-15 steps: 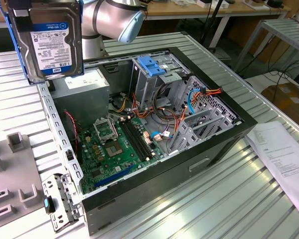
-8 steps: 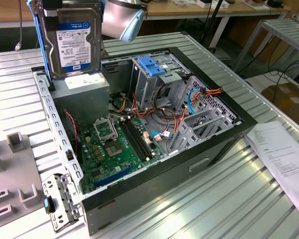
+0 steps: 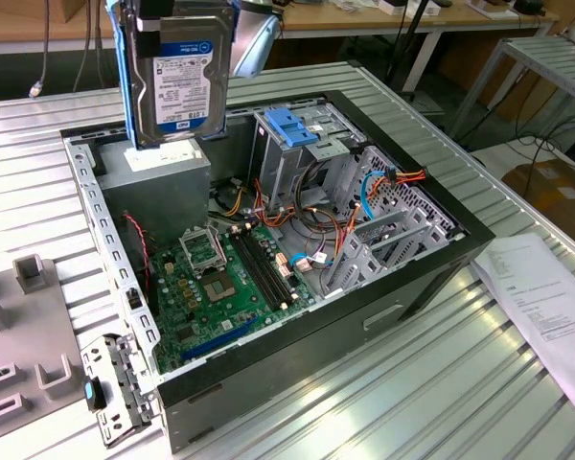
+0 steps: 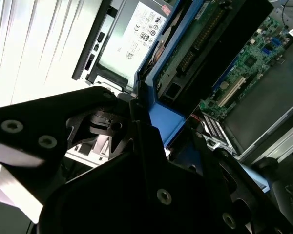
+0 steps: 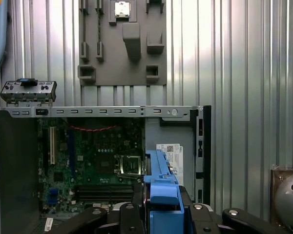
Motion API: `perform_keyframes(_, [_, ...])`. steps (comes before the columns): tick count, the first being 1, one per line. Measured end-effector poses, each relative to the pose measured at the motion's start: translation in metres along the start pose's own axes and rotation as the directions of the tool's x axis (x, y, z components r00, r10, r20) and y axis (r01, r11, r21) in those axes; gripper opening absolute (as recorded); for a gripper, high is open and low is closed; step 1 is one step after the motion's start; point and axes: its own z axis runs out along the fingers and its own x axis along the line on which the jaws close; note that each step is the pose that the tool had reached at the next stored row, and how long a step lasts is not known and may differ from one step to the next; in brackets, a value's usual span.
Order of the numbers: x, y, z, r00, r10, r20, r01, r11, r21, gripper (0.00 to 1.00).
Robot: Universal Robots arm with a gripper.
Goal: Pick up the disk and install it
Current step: 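Pick up the disk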
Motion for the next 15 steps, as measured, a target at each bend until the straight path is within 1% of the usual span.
perform_keyframes(2, [0.0001,-0.0032,0.0002,1.0000,0.004,0.0000,-0.004,1.0000,0.0000,0.37])
perform_keyframes(5, [0.0027,-0.0042,0.0007,0.9999,0.012,-0.0010,-0.012,0.9999,0.0000,0.37])
perform_keyframes(9, [0.0119,-0.0050,0.0014,0.9998,0.021,-0.0027,-0.021,0.9998,0.0000,0.37])
perform_keyframes(15, [0.0125,-0.0053,0.0014,0.9997,0.025,-0.0029,-0.025,0.9997,0.0001,0.37])
